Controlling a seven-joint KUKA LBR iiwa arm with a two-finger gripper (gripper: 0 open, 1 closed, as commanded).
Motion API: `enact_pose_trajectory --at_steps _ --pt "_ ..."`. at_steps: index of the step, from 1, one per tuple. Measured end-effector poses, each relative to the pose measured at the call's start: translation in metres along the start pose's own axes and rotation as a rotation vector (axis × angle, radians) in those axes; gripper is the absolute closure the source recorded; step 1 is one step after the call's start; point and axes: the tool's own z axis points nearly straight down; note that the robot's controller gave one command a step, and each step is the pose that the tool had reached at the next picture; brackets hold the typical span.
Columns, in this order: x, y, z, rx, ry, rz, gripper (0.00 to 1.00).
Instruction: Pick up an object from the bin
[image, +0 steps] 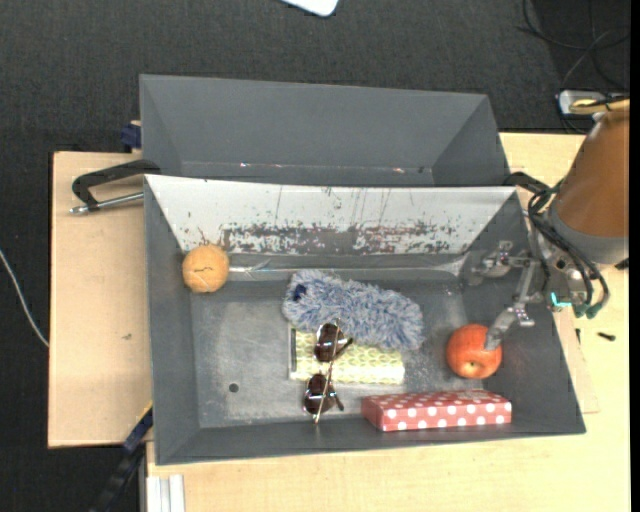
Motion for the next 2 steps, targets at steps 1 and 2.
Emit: enact_pose_trajectory --at_steps 1,2 --pt "-0.002 0.0 -0.004 0.002 -0.008 -0.002 0.0" --pt "-0.008 0.003 0.054 0.002 -0.01 -0.094 0.0"
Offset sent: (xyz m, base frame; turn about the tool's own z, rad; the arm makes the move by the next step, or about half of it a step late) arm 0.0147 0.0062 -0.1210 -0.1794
